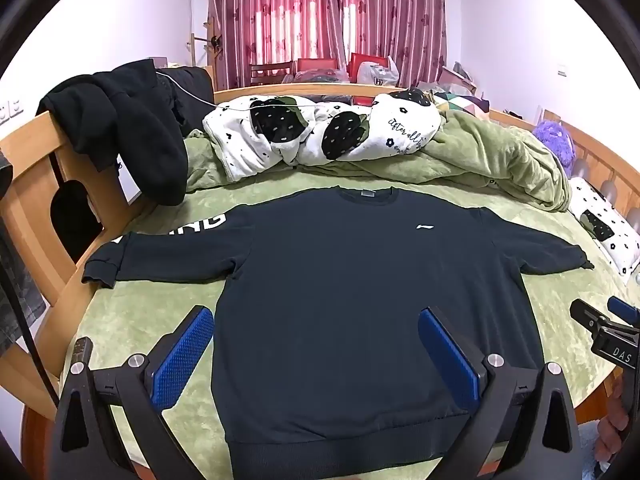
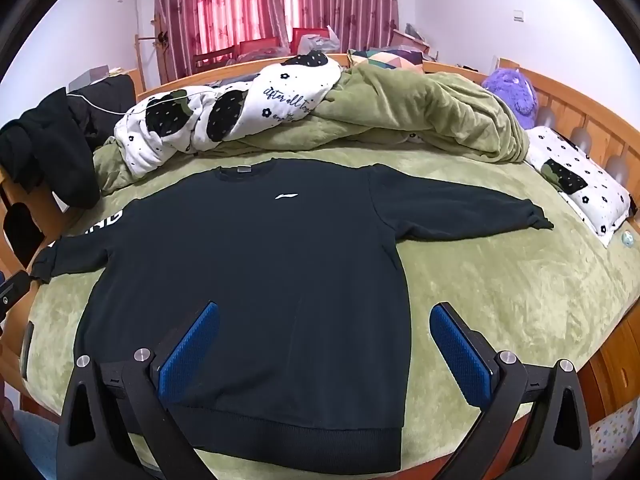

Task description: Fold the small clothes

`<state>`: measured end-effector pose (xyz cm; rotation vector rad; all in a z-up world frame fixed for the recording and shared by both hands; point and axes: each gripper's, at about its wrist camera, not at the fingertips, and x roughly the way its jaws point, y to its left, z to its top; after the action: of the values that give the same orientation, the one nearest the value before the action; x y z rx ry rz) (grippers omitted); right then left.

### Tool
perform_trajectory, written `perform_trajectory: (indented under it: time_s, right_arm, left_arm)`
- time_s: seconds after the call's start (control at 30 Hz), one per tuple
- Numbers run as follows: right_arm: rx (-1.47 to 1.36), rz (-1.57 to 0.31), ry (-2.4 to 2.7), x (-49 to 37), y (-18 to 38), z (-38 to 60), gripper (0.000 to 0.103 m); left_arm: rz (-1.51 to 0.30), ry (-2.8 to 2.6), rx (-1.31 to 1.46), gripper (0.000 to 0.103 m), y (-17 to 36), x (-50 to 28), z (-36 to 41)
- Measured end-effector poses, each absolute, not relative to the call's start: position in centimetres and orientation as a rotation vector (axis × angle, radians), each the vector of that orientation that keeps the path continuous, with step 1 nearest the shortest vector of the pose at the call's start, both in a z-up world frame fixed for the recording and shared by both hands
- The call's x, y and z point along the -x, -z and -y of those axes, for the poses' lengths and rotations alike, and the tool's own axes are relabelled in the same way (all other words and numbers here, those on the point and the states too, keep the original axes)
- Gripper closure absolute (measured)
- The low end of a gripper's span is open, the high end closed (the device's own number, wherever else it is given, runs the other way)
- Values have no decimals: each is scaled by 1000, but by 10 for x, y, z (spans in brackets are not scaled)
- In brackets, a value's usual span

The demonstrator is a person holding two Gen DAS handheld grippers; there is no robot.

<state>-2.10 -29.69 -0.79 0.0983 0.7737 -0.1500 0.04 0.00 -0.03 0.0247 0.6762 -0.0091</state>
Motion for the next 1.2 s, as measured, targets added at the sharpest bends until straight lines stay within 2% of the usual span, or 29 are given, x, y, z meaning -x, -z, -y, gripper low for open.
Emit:
perform_trajectory:
  time_s: [1.2]
  right_arm:
    - [-50,-765,174,22,9,288,0]
  left_arm:
    - [-657,5,8,1,1,0,-6]
